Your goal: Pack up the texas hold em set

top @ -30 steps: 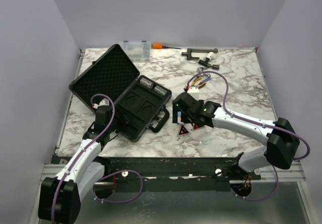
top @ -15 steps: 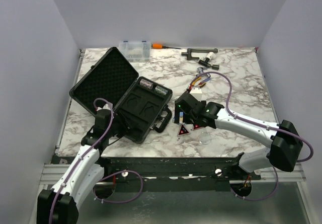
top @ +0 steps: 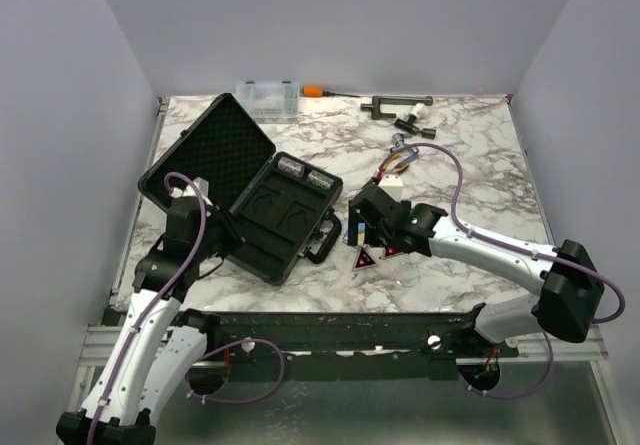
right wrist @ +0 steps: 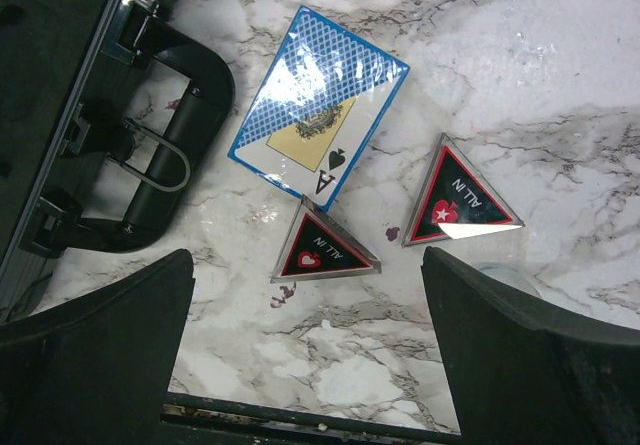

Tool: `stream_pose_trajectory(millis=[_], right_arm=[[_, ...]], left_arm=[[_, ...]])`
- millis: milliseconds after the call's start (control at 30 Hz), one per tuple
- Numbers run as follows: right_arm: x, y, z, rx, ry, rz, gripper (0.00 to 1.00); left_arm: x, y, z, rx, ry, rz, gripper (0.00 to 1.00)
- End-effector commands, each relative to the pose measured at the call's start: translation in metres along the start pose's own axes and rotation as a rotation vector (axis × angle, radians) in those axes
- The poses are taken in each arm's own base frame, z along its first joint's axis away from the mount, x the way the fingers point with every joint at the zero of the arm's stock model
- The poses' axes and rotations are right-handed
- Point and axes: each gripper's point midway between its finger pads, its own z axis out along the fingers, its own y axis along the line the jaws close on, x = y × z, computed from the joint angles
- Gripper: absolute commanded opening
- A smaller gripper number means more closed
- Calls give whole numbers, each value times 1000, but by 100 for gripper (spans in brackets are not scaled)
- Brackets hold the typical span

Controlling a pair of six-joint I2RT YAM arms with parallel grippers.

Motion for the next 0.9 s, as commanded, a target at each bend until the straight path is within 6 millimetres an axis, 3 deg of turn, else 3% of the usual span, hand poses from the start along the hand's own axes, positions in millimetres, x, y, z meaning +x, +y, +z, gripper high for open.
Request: stream_pose_trajectory(millis=[0, 67, 200, 333, 433, 567, 867], right_arm=[[9, -2, 1, -17, 19, 3, 98], [11, 0, 1, -31, 25, 4, 98], [13, 5, 1, -61, 32, 5, 98], [17, 10, -1, -98, 48, -2, 98], [20, 3, 1, -84, 42, -1, 99], [25, 0, 7, -78, 39, -17, 98], [44, 7, 31, -65, 119, -73, 95]], left_arm=[[-34, 27, -29, -217, -112, 151, 56], [-55, 27, -40, -271, -165, 196, 73], [-101, 19, -59, -341, -274, 257, 88], [-137, 16, -64, -406, -318, 278, 92], [-151, 9, -61, -389, -333, 303, 92], [-149, 4, -45, -311, -340, 381, 92], [-118, 21, -20, -211, -375, 384, 92]])
